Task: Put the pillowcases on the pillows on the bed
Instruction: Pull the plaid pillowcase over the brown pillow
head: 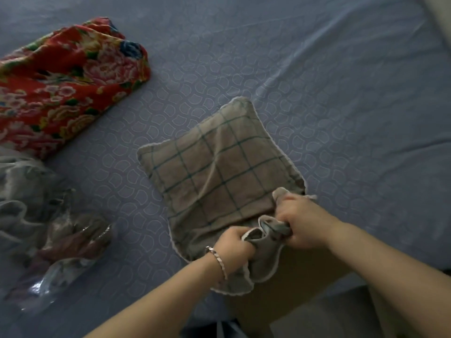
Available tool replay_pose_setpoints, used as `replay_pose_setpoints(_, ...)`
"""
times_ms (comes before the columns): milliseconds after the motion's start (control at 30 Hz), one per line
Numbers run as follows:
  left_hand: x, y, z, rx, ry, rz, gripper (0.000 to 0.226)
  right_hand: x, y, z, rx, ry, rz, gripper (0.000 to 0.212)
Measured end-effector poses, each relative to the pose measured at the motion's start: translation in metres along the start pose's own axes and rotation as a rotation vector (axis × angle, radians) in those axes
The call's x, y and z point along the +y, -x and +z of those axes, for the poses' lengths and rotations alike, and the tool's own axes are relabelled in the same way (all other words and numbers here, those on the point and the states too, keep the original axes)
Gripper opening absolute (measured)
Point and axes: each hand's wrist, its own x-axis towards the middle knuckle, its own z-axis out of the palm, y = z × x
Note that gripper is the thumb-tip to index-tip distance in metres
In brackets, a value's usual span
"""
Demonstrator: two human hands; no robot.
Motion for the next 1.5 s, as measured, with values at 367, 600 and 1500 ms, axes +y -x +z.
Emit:
replay_pose_setpoints(367, -0.034, -0.016, -0.001, 0.24, -0.635, -0.018, 0.035, 0.007, 0.082, 0.052, -0.541, -0.187, 0.525, 0.017)
replay_pose_setpoints(600, -0.056, -0.03, -0.035, 0.058, -1.153, -0.107, 0.05, 0.047, 0.03, 0.075, -0.018, -0.541, 1.047, 0.082)
replay_pose_setpoints(1500, 0.111, -0.119, 0.004, 0.435, -0.491, -0.498, 0.115, 0.013, 0.051, 0.036, 0.074, -0.523, 0.644, 0.043)
